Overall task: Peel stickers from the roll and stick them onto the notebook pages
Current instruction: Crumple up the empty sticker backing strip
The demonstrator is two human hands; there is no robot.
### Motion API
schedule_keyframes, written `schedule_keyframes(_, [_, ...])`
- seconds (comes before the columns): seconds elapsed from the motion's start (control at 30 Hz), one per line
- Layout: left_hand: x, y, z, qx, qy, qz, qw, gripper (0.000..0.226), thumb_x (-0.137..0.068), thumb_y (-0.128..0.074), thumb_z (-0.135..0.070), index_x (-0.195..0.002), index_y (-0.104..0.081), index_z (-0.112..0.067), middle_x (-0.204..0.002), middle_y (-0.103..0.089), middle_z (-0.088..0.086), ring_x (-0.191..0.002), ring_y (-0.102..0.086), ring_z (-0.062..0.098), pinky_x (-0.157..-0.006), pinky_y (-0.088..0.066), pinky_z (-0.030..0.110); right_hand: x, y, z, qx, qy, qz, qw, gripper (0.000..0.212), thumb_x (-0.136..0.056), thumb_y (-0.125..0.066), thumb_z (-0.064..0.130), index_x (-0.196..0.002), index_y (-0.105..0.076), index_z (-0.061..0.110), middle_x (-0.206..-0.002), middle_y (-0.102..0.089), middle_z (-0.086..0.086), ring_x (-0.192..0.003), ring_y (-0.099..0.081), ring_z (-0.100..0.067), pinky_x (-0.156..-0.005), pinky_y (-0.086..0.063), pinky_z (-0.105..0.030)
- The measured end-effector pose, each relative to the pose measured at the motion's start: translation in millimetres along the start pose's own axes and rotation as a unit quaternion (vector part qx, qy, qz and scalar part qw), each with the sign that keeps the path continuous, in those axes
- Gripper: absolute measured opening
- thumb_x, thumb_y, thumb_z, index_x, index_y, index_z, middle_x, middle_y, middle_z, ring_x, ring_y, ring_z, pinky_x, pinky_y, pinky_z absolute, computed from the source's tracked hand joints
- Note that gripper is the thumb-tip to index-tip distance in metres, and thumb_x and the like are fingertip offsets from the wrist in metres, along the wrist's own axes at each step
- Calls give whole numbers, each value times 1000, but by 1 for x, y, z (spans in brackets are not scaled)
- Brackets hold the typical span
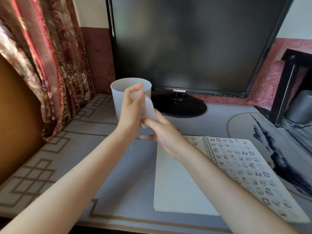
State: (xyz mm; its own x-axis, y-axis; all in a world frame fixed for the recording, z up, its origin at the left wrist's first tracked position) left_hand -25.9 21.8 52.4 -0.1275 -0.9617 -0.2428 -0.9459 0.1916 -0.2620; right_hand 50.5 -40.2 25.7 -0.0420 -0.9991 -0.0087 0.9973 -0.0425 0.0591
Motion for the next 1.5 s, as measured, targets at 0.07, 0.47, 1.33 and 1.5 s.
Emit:
schedule_keyframes(0.07, [-2,-1,-5,45,10,12,999,18,-99,-45,-16,-102,-56,-29,-100,-56,-2,-92,-54,13,-82,-46,26,0,6,1,-8,8,-35,999,33,-96,-49,30,-129,-49,34,-135,-49,8,-118,-53,-8,-89,-48,-28])
schedule_keyframes(0.47, [11,1,-6,-123,-122,79,982,24,-99,-40,-4,-115,-52,-18,-99,-52,-8,-74,-53,-4,-63,-41,10,-6,18,-9,-201,-12,-78,977,28,-98,-44,18,-117,-56,1,-107,-57,-21,-75,-58,-22,-75,-49,-31])
schedule_keyframes(1.33, [24,16,12,-209,-58,99,971,19,-100,-43,-22,-111,-56,-14,-76,-63,-4,-54,-57,4,-58,-47,18,-3,11,8,-37,148,-58,987,28,-95,-45,-2,-103,-69,10,-92,-71,-16,-75,-71,-27,-79,-58,-36])
schedule_keyframes(1.5, [23,14,10,-229,-63,106,965,25,-99,-39,-8,-115,-56,-18,-62,-58,-1,-55,-55,7,-57,-47,19,-6,18,5,57,166,-159,972,20,-86,-64,2,-100,-70,14,-95,-70,-7,-74,-69,-23,-62,-56,-29])
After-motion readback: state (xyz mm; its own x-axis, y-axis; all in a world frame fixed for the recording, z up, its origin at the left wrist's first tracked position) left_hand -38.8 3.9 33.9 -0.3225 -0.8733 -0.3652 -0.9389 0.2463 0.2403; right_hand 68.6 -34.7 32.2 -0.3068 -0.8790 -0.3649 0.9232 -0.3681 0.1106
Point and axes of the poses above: each hand's wrist, its own x-axis away from the middle knuckle, its own y-axis out of the back of the hand, z = x × y, the point moved 5 cm from there along -x, towards the middle knuckle
